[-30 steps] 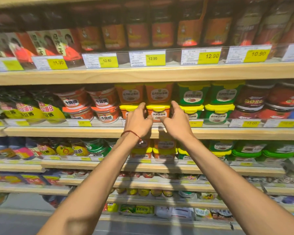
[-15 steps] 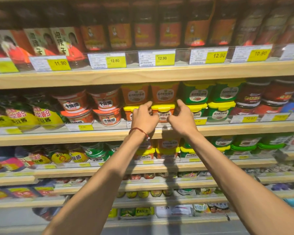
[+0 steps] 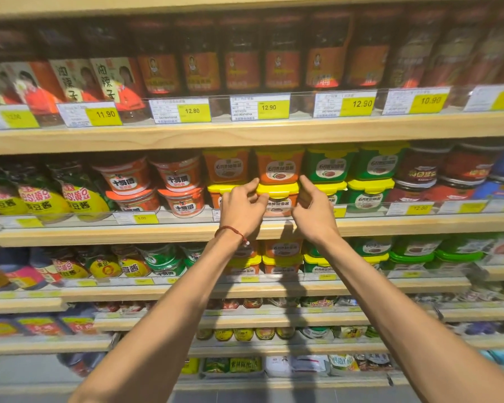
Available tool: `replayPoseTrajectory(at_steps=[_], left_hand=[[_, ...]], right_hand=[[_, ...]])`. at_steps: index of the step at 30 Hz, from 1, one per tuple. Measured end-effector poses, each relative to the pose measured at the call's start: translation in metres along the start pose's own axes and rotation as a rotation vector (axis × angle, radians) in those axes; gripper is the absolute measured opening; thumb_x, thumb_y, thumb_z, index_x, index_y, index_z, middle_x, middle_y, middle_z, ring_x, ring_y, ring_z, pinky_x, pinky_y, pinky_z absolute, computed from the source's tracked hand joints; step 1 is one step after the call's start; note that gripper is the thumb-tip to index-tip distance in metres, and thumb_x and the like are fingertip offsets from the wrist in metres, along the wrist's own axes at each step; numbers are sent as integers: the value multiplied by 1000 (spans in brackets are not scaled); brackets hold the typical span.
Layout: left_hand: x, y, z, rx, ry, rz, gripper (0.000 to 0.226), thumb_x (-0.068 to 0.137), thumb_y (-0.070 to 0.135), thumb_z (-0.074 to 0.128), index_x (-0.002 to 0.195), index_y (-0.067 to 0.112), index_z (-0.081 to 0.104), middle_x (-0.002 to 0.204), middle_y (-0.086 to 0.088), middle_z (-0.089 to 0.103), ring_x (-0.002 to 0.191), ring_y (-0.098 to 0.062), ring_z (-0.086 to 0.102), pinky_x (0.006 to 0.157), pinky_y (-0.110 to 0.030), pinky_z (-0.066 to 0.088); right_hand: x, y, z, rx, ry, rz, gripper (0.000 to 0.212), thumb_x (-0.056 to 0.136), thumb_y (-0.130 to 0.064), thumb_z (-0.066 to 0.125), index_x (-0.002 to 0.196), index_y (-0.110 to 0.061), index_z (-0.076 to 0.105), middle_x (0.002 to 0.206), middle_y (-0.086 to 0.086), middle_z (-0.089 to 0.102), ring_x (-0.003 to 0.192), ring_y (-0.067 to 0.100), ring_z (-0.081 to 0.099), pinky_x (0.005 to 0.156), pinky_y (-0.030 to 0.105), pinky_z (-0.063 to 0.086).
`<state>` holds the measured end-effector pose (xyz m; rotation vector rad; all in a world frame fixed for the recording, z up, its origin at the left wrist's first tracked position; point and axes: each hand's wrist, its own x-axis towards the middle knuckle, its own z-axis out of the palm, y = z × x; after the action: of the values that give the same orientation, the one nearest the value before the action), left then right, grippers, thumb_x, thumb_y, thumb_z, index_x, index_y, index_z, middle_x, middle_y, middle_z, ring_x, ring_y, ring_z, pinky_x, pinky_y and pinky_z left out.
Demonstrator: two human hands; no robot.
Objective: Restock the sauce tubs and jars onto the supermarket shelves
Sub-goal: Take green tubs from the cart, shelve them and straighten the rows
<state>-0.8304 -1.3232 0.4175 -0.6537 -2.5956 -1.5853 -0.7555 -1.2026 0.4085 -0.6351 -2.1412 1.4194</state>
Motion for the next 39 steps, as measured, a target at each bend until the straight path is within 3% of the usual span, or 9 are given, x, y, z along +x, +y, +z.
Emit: replayPoseTrajectory(at_steps=[6,10,13,20,25,28,30,36,39], left_hand=[[5,0,-2,-25,22,-26,46,97,32,65,139,13,60,122,-11,72,112,-17,68,76,-11,45],[9,4,-4,-15,50,-36,56,97,48,62,141,13,58,82,11,70,109,-15,65,86,-16,37],[14,3,-1,6,85,-39,57,95,53,62,135,14,64,111,-6,75,117,-22,62,85,-19,36],[10,5,5,-4,148,-9,44,95,49,64,114,11,76,115,-14,74,116,-32,63,90,-33,48],[9,7,5,-11,154,-37,45,98,45,62,105,3,76,82,-7,62,83,-25,50,74,-29,37],[6,8,6,-20,166,-29,45,97,46,62,105,4,76,100,-21,74,103,-37,63,76,-29,38],[5,9,6,-17,169,-28,44,98,46,62,107,6,77,108,-19,75,110,-35,64,77,-26,36],[7,4,11,17,181,-4,39,98,47,61,104,12,79,100,-12,78,101,-28,69,86,-35,52],[5,0,10,40,145,11,37,100,40,61,123,14,73,119,-6,74,114,-21,67,99,-31,52]], right_hand=[[2,4,-2,46,1,12,77,91,6,60,159,-20,36,148,-1,57,130,12,57,110,32,48],[3,-2,-5,33,4,31,74,92,6,54,159,-18,35,142,-2,59,121,7,57,106,33,51],[8,-3,-4,-22,22,25,74,90,1,55,158,-23,38,139,0,64,121,18,62,103,42,54],[5,0,-2,-26,26,15,74,90,3,59,157,-20,38,139,0,65,116,11,62,102,33,54],[5,1,-3,-19,17,6,74,90,2,61,157,-21,39,139,-1,65,111,8,61,93,24,53],[4,0,-3,-26,5,0,74,92,0,61,158,-21,37,136,-3,65,105,5,59,70,2,45],[4,1,-3,-30,-3,-2,75,92,1,61,159,-21,35,135,-3,65,103,4,58,60,-2,41],[4,4,-5,-12,-32,-13,79,91,5,60,159,-21,33,143,-1,61,118,10,60,97,21,48],[-5,6,-1,28,10,-28,74,91,8,59,156,-21,41,141,-3,61,118,5,57,107,26,46]])
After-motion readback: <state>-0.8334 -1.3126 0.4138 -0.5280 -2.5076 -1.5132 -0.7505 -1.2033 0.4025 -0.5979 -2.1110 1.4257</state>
